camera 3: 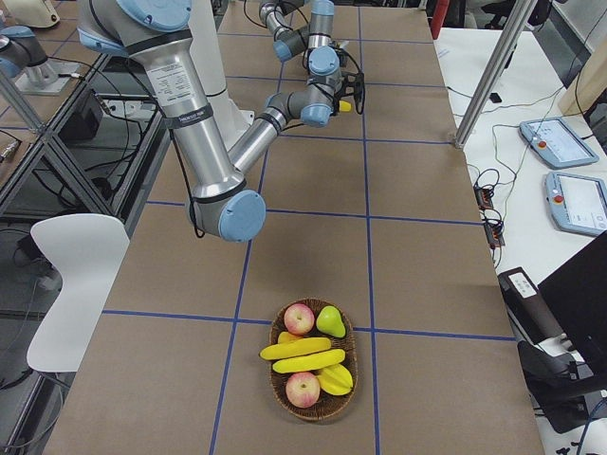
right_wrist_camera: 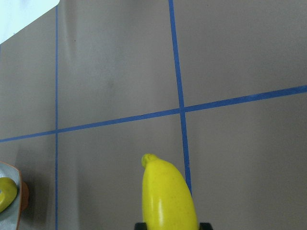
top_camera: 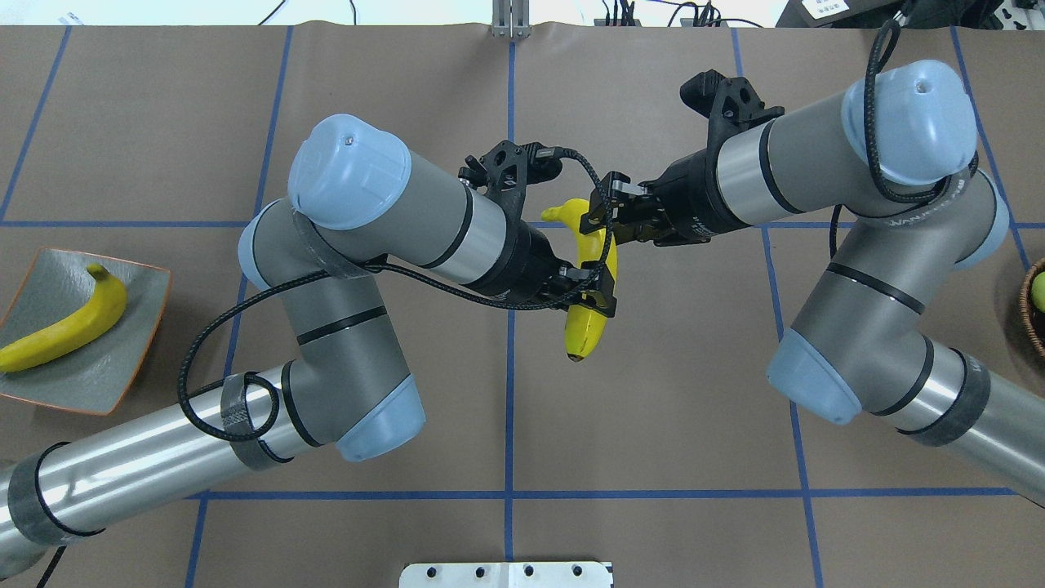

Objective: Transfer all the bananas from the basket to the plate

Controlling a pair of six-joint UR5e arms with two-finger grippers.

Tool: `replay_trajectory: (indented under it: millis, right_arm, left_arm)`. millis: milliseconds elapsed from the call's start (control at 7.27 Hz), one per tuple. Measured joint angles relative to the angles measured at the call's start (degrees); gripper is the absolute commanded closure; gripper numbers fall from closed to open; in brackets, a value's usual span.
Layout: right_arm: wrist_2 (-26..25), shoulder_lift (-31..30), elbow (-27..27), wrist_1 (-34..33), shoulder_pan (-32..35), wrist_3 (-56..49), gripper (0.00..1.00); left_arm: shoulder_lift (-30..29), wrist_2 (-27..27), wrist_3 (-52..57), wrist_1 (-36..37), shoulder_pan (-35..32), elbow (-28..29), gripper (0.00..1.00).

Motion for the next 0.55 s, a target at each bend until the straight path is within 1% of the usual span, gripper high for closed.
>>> replay_trajectory:
  millis: [275, 413, 550]
  right_arm:
    - [0.26, -0.91, 0.05, 2.69, -0.18, 0.38, 0.0]
    - [0.15, -2.1, 0.79, 3.21, -0.04, 0.45, 0.0]
    - [-0.05, -4.01, 1.82, 3.43, 0.42, 0.36, 0.0]
  left_arm:
    - [0.32, -0.03, -0.84, 0.13, -0.09, -0.34, 1.0]
    - [1.39, -0.11, -2.03, 0.43, -0.29, -1.3, 1.0]
    - [4.16, -0.28, -2.71, 0.66, -0.83, -3.19, 1.0]
